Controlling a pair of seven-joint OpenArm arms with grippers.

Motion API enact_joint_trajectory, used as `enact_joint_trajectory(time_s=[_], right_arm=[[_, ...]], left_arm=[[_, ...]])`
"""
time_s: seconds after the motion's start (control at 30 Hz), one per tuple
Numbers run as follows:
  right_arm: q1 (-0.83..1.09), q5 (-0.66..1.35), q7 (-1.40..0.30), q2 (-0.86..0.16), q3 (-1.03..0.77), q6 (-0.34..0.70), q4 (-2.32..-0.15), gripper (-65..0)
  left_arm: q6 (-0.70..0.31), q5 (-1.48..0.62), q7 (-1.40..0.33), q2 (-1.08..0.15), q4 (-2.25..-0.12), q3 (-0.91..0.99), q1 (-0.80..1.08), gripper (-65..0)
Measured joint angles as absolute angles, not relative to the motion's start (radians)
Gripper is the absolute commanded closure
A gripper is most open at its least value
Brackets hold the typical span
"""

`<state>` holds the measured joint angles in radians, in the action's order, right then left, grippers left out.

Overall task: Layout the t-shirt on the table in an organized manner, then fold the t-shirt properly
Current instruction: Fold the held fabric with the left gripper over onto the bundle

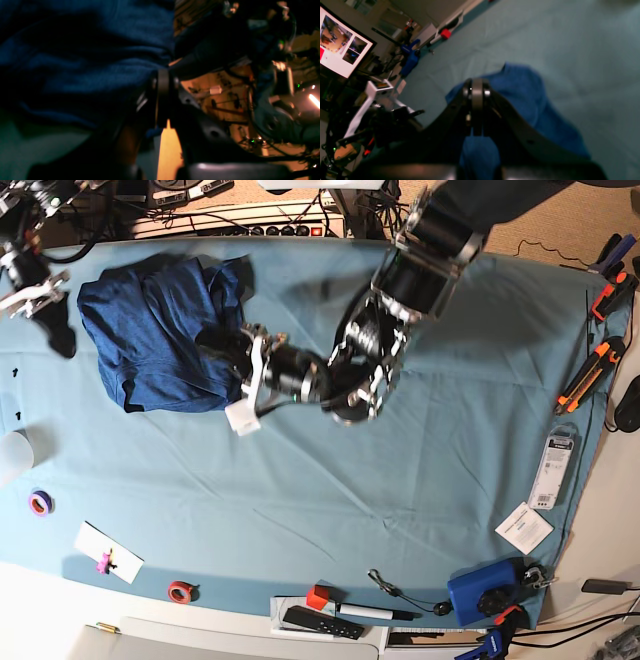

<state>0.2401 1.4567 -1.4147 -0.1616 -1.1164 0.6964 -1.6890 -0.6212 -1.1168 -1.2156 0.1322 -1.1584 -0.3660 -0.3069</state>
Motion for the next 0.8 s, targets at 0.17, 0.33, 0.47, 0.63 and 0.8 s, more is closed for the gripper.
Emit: enact_joint_trajectory(time_s=[0.17,0.33,0.47,0.63,0.8], right_arm=[[0.284,1.45,-1.414,-0.102,-1.106,0.697,-1.691,0.0],[0.297,1.449,-1.417,-0.067,-1.054,0.697,-1.691,0.0],[0.295,1.452,-1.413,-0.069,-0.996,0.697,-1.691,0.0],[0.297,1.287,-1.417,-0.069,-0.977,0.696,-1.691,0.0],[0.296,1.192,-1.414,-0.069,-0.979,0.697,-1.691,0.0]], left_arm=[[-0.604,-1.072,-1.157,0.132,-1.158,-0.455,-0.297,0.0],[-0.601,-0.954,-1.041,0.132,-1.158,-0.615,-0.297,0.0],[-0.55,-0.852,-0.949,0.132,-1.164,-0.712,-0.297,0.0],[-0.535,-0.841,-0.94,0.132,-1.203,-0.719,-0.299,0.0],[-0.535,-0.841,-0.933,0.132,-1.272,-0.719,-0.297,0.0]])
